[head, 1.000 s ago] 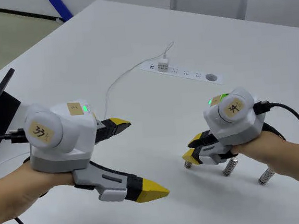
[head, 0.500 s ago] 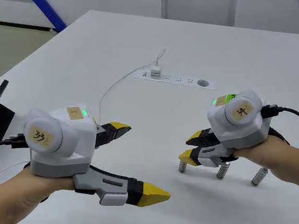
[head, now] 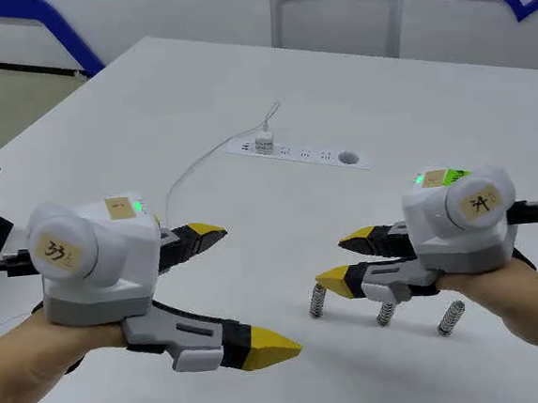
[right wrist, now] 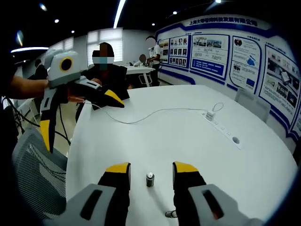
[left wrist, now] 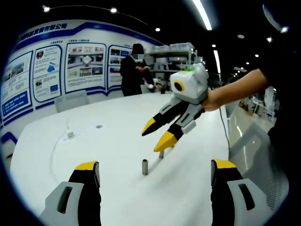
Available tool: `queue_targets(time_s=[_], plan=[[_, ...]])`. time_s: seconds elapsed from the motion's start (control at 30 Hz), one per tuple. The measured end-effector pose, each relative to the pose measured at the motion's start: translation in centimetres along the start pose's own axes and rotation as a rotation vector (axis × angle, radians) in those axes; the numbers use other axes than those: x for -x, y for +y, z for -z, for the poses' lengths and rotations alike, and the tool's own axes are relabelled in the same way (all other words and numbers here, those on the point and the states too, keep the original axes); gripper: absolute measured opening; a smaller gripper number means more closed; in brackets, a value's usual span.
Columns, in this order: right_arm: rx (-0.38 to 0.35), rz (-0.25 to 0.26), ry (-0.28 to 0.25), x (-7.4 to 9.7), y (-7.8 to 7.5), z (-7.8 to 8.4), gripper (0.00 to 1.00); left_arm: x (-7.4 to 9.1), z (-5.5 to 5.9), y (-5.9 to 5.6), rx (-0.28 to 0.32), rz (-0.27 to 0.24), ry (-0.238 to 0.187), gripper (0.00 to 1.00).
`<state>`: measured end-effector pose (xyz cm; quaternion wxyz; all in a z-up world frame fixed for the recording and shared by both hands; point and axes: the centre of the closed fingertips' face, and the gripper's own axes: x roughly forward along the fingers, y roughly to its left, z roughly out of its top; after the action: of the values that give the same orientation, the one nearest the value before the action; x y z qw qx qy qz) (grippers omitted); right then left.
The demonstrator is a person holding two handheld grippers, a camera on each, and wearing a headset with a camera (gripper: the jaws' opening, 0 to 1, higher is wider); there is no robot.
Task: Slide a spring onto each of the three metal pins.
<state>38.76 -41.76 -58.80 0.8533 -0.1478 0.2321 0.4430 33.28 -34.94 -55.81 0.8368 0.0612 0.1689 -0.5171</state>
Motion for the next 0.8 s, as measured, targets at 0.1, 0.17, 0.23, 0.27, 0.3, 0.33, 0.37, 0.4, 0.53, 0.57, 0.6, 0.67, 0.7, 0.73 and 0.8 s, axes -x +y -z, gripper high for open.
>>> queue_targets(time_s=[0.1, 0.17, 0.23, 0.27, 0.3, 0.33, 0.37, 0.4, 0.53, 0.57, 0.6, 0.67, 0.7, 0.73, 0.8], plan=[[0.009, 0.024, -0.009, 1.1, -0.5, 0.1, 0.39, 0.0, 0.0, 0.1, -0.003, -0.001, 0.002, 1.0], [0.008, 0.044, -0.026, 2.0, -0.9, 0.1, 0.4, 0.0, -0.3, 0.1, -0.004, -0.002, -0.002, 1.0], [-0.004, 0.068, -0.05, 3.0, -1.4, 0.1, 0.4, -0.1, -0.4, 0.0, -0.004, -0.004, -0.005, 1.0], [-0.008, 0.081, -0.063, 3.4, -1.6, 0.1, 0.41, -0.1, -0.5, 0.0, -0.005, -0.003, -0.005, 1.0], [-0.017, 0.1, -0.083, 4.0, -1.9, 0.0, 0.42, -0.1, -0.5, -0.1, -0.006, -0.002, -0.004, 1.0], [-0.024, 0.11, -0.093, 4.4, -2.0, 0.0, 0.43, -0.2, -0.5, -0.1, -0.007, -0.001, -0.004, 1.0], [-0.032, 0.127, -0.115, 5.1, -2.3, 0.0, 0.44, -0.2, -0.6, -0.2, -0.009, 0.001, -0.003, 1.0], [-0.041, 0.135, -0.126, 5.5, -2.4, 0.0, 0.44, -0.2, -0.6, -0.3, -0.01, 0.001, -0.002, 1.0], [-0.063, 0.188, -0.189, 7.8, -3.0, 0.2, 0.48, -0.2, -0.6, -0.6, -0.006, -0.001, -0.004, 1.0], [-0.07, 0.196, -0.198, 8.3, -3.1, 0.3, 0.51, -0.2, -0.6, -0.6, -0.005, -0.001, -0.005, 1.0], [-0.077, 0.204, -0.209, 8.7, -3.1, 0.4, 0.52, -0.2, -0.7, -0.7, -0.004, -0.002, -0.007, 1.0], [-0.093, 0.22, -0.231, 9.8, -3.2, 0.6, 0.53, -0.2, -0.8, -0.7, 0.0, -0.005, -0.011, 1.0], [-0.101, 0.233, -0.237, 10.5, -3.4, 0.8, 0.54, -0.2, -0.9, -0.7, 0.001, -0.008, -0.015, 1.0], [-0.107, 0.243, -0.244, 10.9, -3.5, 1.0, 0.54, -0.1, -1.0, -0.7, 0.001, -0.009, -0.016, 1.0], [-0.126, 0.27, -0.266, 12.1, -3.7, 1.2, 0.56, -0.1, -1.1, -0.7, 0.002, -0.013, -0.019, 1.0]])
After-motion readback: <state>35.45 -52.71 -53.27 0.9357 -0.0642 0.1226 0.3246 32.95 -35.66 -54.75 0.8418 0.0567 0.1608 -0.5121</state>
